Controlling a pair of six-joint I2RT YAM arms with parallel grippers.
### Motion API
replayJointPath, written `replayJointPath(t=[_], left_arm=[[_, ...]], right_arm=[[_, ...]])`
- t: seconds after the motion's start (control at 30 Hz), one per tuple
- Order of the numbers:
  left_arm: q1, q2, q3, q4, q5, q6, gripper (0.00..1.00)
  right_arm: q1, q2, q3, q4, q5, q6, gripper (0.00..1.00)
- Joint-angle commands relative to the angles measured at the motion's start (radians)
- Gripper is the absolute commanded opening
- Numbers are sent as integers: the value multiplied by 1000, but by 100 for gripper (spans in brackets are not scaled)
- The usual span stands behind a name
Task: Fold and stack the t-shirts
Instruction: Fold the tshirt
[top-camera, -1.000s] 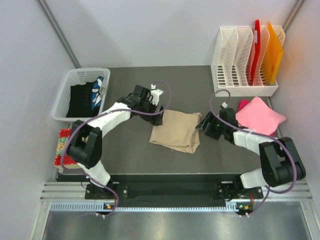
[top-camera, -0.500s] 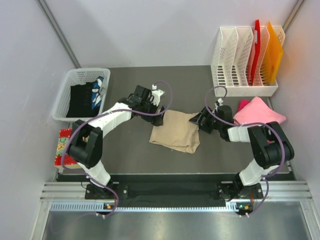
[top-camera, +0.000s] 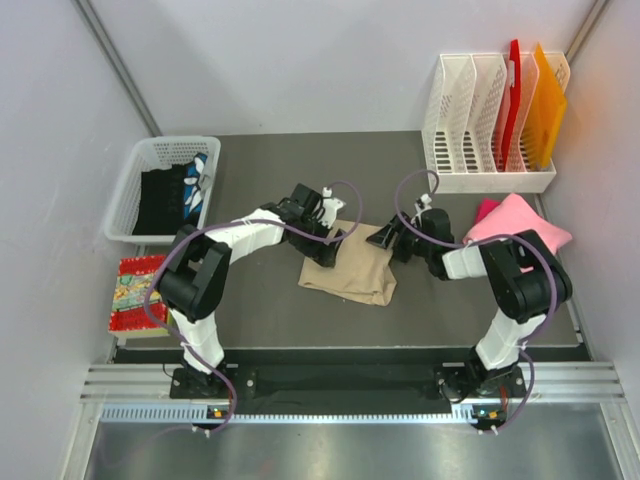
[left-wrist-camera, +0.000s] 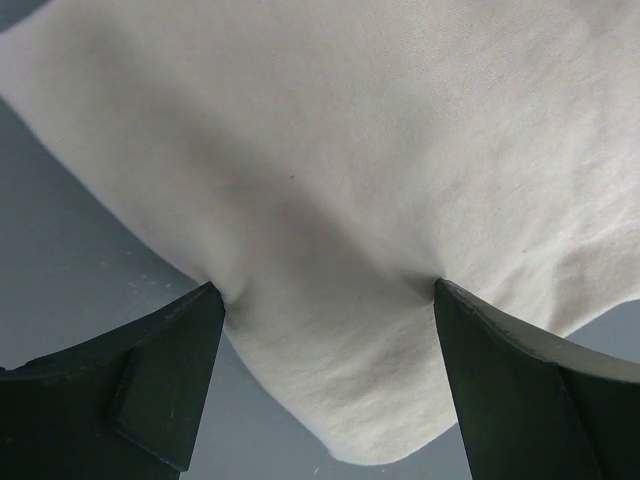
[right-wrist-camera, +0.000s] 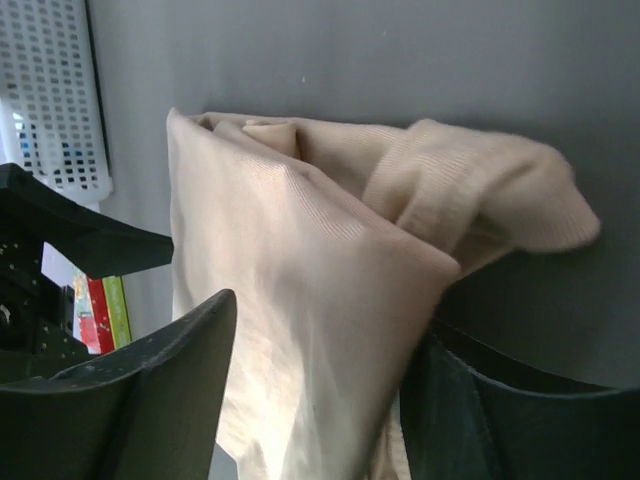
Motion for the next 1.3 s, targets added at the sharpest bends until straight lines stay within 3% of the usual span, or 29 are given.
replayJointPath(t=[0.0,0.13,0.23,0.27,0.5,0.8,1.0,1.27], left_arm=[[-10,13,24,37,-18,9,89],[-12,21,26,36,-25,7,89],[-12,11,27,34,-25,9,89],[-13,8,29,31,-27,7,89],[-5,-96,21,-15,-68,45,91],[100,-355,-118,-46,-82,107,96],[162,-473,-243,11,-51,121,97],[194,-458,-324,80,-14,113,96]], right_arm=[[51,81,5,-141,54,-14,59],[70,103,23,-136,55,-5,45],[73,104,31,-136,53,-2,19],[71,104,35,-141,50,-2,0],[51,-47,74,-267,70,-35,0],[-175,-310,207,-543,61,-106,0],[-315,-347,356,-684,19,-137,0],[-527,-362,509,-807,-5,-178,0]])
